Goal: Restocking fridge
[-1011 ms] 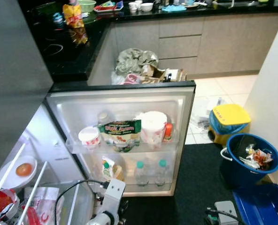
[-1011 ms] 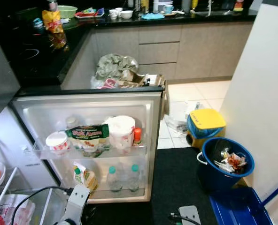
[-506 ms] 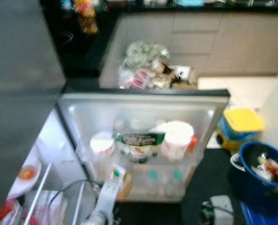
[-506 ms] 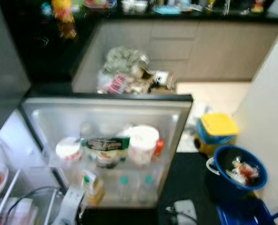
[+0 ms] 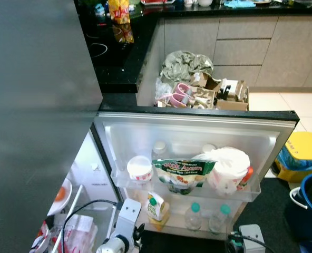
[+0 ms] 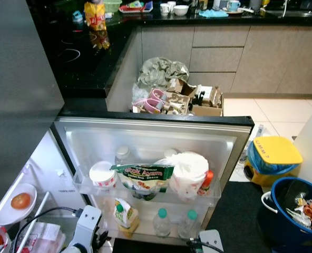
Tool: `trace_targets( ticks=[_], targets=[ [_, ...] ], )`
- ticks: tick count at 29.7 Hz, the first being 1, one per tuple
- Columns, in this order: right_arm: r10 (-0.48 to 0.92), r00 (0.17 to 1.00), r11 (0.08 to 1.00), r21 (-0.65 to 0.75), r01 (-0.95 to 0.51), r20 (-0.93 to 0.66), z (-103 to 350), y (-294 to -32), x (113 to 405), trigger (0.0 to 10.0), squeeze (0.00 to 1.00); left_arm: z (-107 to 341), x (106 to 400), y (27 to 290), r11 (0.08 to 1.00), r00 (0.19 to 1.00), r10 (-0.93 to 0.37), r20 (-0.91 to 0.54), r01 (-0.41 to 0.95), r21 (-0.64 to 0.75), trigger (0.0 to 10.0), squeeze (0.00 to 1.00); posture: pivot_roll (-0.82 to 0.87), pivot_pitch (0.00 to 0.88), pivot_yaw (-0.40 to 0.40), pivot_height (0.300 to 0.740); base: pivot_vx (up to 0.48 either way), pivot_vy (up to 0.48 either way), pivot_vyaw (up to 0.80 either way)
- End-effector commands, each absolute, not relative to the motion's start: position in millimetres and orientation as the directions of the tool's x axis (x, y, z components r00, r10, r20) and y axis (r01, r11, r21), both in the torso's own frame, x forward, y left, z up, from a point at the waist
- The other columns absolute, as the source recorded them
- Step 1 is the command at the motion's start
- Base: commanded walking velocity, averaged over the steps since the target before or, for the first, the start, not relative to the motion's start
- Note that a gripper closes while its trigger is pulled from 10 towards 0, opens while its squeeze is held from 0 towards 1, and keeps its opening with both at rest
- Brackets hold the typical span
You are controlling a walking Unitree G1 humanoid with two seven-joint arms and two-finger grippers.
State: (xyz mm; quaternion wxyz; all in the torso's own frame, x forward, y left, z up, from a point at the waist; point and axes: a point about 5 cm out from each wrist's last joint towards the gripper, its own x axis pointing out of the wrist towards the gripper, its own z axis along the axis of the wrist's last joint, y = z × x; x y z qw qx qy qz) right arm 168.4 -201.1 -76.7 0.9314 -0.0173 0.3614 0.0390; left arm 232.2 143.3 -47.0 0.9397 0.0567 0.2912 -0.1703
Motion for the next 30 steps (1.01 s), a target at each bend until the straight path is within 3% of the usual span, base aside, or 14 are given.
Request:
trace_targets(
  ticks=[1,4,9,16,20,30],
  targets=[
    [0.065,0.735,0.996,0.004,-0.085,-0.675,-77,-201,168,10.0,0.00,-49,230,145,0.930,0.765,-0.292,-0.574,0.366,0.015,10.0,0.00,-0.12,0.051,0.037,0.734,0.000,0.000,0.00],
    [0.106,0.727,0.994,0.047,-0.101,-0.678,-77,-195,169,10.0,0.00,-48,229,147,0.931,0.767,-0.290,-0.572,0.365,0.017,10.0,0.00,-0.11,0.050,0.038,0.734,0.000,0.000,0.00],
    [0.311,0.672,0.948,0.270,-0.168,-0.672,-79,-168,172,10.0,0.00,-49,226,154,0.928,0.763,-0.291,-0.577,0.373,0.025,10.0,0.00,-0.09,0.046,0.047,0.734,0.000,0.000,0.00],
    [0.450,0.664,0.890,0.359,-0.281,-0.597,-70,-150,185,10.0,0.00,-49,225,161,0.926,0.764,-0.287,-0.578,0.376,0.036,10.0,0.00,-0.08,0.041,0.051,0.734,0.000,0.000,0.00],
    [0.601,0.574,0.798,0.450,-0.401,-0.556,-63,-131,192,10.0,0.00,-49,223,167,0.933,0.770,-0.271,-0.577,0.358,0.040,10.0,0.00,-0.06,0.032,0.043,0.734,0.000,0.000,0.00],
    [0.743,0.467,0.669,0.548,-0.502,-0.479,-51,-121,198,10.0,0.00,-51,218,165,0.937,0.771,-0.273,-0.575,0.350,0.024,10.0,0.00,-0.05,0.030,0.019,0.734,0.000,0.000,0.00]
  ],
)
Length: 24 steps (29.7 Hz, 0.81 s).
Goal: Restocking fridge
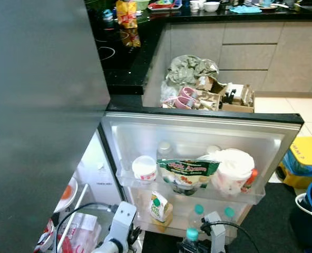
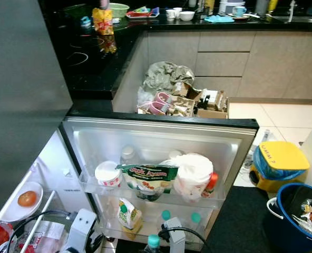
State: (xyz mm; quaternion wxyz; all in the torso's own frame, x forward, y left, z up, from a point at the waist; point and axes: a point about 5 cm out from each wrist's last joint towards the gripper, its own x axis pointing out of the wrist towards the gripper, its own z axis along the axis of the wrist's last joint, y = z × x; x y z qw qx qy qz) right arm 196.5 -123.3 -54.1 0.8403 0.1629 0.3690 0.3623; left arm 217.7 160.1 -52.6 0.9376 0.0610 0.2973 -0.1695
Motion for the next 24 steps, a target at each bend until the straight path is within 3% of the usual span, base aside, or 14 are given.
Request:
trace_targets(
  ticks=[1,4,9,22,24],
  targets=[
    [0.741,0.475,0.672,0.515,-0.533,-0.475,-49,-122,200,10.0,0.00,-52,218,164,0.936,0.771,-0.274,-0.575,0.350,0.023,10.0,0.00,-0.06,0.029,0.018,0.734,0.000,0.000,0.00],
    [0.678,0.560,0.730,0.340,-0.593,-0.477,-43,-126,209,10.0,0.00,-52,218,163,0.935,0.770,-0.279,-0.574,0.354,0.022,10.0,0.00,-0.06,0.030,0.017,0.734,0.000,0.000,0.00],
    [0.654,0.612,0.741,0.216,-0.636,-0.444,-35,-126,216,10.0,0.00,-51,219,162,0.934,0.771,-0.280,-0.572,0.357,0.024,10.0,0.00,-0.07,0.034,0.020,0.734,0.000,0.000,0.00],
    [0.672,0.622,0.679,-0.001,-0.734,-0.403,-22,-113,227,10.0,0.00,-48,223,165,0.941,0.790,-0.261,-0.554,0.336,0.035,10.0,0.00,-0.03,0.037,-0.025,0.734,0.000,0.000,0.00],
    [0.657,0.638,0.655,-0.114,-0.747,-0.402,-19,-112,232,10.0,0.00,-48,221,166,0.939,0.795,-0.263,-0.547,0.341,0.043,10.0,0.00,-0.02,0.038,-0.033,0.734,0.000,0.000,0.00]
  ],
)
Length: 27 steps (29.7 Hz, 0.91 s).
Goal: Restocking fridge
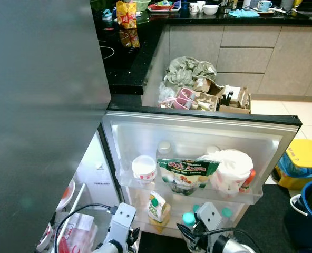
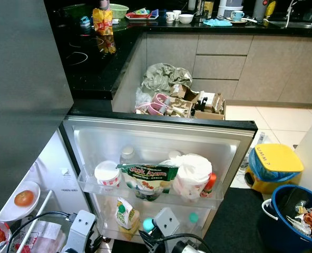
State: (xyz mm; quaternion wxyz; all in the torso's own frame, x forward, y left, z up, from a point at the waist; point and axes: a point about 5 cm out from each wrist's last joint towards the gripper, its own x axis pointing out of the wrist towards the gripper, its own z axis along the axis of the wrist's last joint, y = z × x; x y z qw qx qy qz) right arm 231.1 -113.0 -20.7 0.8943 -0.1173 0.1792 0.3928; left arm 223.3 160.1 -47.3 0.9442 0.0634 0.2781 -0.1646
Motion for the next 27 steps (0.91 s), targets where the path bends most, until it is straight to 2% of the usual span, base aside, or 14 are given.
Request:
trace_targets(
  ticks=[1,13,16,27],
  targets=[
    [0.647,0.652,0.661,-0.134,-0.738,-0.395,-18,-113,234,10.0,0.00,-48,220,166,0.938,0.795,-0.264,-0.546,0.343,0.045,10.0,0.00,-0.02,0.039,-0.034,0.734,0.000,0.000,0.00],
    [0.619,0.699,0.675,-0.213,-0.707,-0.358,-15,-112,236,10.0,0.00,-49,217,165,0.933,0.790,-0.271,-0.551,0.356,0.051,10.0,0.00,-0.02,0.040,-0.019,0.734,0.000,0.000,0.00],
    [0.560,0.761,0.757,-0.171,-0.630,-0.327,-13,-119,242,10.0,0.00,-48,220,163,0.931,0.790,-0.277,-0.548,0.362,0.051,10.0,0.00,-0.03,0.040,-0.013,0.734,0.000,0.000,0.00],
    [0.529,0.791,0.792,-0.157,-0.590,-0.306,-11,-122,246,10.0,0.00,-46,226,156,0.925,0.784,-0.293,-0.548,0.378,0.045,10.0,0.00,-0.05,0.033,0.010,0.734,0.000,0.000,0.00]
  ],
)
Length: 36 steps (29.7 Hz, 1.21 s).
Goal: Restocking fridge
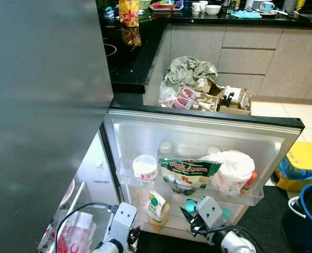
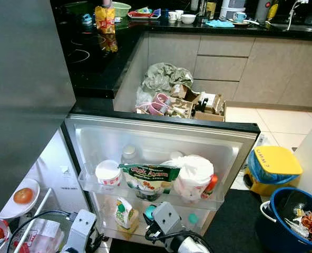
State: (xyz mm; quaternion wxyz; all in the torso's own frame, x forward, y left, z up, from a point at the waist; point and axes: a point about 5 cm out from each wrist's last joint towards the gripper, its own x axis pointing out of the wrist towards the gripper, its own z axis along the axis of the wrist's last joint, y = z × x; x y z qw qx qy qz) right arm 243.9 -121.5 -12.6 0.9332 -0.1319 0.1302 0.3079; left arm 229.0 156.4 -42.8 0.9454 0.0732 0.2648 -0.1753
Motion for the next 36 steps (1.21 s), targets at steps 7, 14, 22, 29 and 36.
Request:
trace_targets(
  ticks=[7,14,22,29,36],
  targets=[
    [0.511,0.804,0.812,-0.136,-0.568,-0.305,-11.1,-124.0,247.4,10.0,0.00,-43.4,231.0,154.4,0.922,0.783,-0.301,-0.545,0.385,0.045,10.0,0.00,-0.06,0.036,0.022,0.729,0.000,0.000,0.00],
    [0.504,0.814,0.820,-0.137,-0.556,-0.290,-10.5,-125.4,246.2,10.0,0.00,-43.1,231.8,154.9,0.920,0.780,-0.305,-0.547,0.390,0.044,10.0,0.00,-0.07,0.039,0.030,0.709,0.000,0.000,0.00],
    [0.511,0.809,0.816,-0.133,-0.563,-0.289,-10.5,-125.6,245.4,10.0,0.00,-44.2,230.4,153.0,0.916,0.774,-0.313,-0.550,0.400,0.041,10.0,0.00,-0.08,0.037,0.032,0.709,0.000,0.000,0.00],
    [0.510,0.817,0.835,-0.075,-0.545,-0.270,-9.3,-124.2,246.7,10.0,0.00,-45.0,228.7,153.0,0.916,0.773,-0.314,-0.551,0.400,0.039,10.0,0.00,-0.07,0.035,0.024,0.694,0.000,0.000,0.00],
    [0.568,0.770,0.794,-0.054,-0.606,-0.290,-11.5,-117.9,243.9,10.0,0.00,-45.6,227.6,154.6,0.917,0.773,-0.310,-0.553,0.396,0.039,10.0,0.00,-0.07,0.040,0.027,0.694,0.000,0.000,0.00]
  ],
)
